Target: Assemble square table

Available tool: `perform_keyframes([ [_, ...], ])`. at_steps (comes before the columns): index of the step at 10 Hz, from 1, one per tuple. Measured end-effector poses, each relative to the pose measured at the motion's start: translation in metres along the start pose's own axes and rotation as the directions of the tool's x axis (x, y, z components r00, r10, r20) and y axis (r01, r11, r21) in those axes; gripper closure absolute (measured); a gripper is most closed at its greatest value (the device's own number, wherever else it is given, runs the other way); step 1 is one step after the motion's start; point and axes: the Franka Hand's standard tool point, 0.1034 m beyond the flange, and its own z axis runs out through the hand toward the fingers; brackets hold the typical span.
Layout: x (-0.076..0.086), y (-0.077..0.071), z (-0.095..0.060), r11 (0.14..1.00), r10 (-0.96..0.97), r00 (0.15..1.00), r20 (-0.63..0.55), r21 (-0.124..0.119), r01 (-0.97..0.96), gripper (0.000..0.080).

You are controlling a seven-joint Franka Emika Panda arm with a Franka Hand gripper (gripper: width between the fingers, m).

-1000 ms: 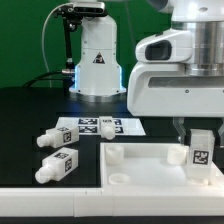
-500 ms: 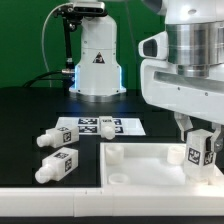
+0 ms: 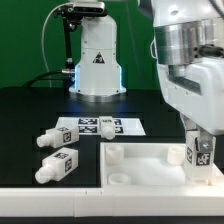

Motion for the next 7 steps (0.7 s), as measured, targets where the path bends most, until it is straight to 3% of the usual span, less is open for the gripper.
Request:
perform_keyframes([
  [1,-0.003,0.0,0.001,0.997,0.073,0.997,0.014,0.015,-0.073,0.0514],
  [2,-0.003,0.001,0.001,1.0,-0.002,1.0,0.016,0.009,0.002,0.0514],
  [3,-0.003,0.001,0.001,1.0,-0.019,1.0,0.015,0.007,0.019,0.0438],
  [4,-0.005,0.002,0.002,0.98,-0.201,0.98,0.012,-0.005,0.201,0.0438],
  [5,-0.009,0.001,0.002,0.921,-0.389,0.921,0.015,-0.013,0.389,0.0235],
  [6,-0.014,0.001,0.002,0.847,-0.53,0.848,0.03,-0.024,0.531,0.0176],
  [7,-0.013,0.001,0.002,0.83,-0.557,0.83,0.03,-0.02,0.558,0.0156],
])
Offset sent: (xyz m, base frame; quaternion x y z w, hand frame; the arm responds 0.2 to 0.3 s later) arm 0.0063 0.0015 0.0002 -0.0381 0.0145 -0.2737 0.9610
